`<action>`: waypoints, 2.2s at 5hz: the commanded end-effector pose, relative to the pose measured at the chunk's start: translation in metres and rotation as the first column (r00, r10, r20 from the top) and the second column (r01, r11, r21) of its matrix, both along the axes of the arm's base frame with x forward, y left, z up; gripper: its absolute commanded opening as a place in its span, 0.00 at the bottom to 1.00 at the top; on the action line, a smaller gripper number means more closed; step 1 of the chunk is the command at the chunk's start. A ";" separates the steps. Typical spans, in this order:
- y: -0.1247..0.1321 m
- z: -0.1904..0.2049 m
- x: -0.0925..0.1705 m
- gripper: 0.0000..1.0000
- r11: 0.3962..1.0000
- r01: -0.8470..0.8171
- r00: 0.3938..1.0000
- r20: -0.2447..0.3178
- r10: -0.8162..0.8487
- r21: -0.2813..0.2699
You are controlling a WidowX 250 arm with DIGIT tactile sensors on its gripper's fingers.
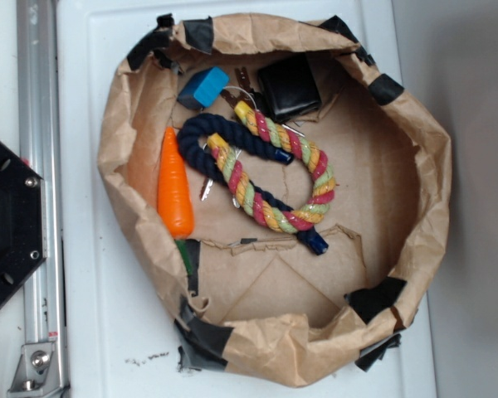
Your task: Grab the multicolored rope.
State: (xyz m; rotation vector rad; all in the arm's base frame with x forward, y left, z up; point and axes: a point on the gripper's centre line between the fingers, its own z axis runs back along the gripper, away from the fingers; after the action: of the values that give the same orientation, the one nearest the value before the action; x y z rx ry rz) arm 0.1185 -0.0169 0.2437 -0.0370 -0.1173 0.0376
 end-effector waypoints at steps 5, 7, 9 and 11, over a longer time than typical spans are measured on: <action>0.016 -0.129 0.161 1.00 0.923 -0.364 0.917 0.124 0.379 -0.127; -0.014 -0.196 0.173 1.00 0.915 -0.398 0.917 -0.015 0.398 -0.073; -0.030 -0.234 0.185 0.00 0.925 -0.370 0.928 -0.068 0.365 -0.087; -0.013 -0.176 0.182 0.00 0.981 -0.169 0.984 0.039 0.173 -0.095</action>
State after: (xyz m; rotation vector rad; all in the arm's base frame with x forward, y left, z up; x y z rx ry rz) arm 0.2946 -0.0426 0.0508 -0.1097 -0.0959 0.1993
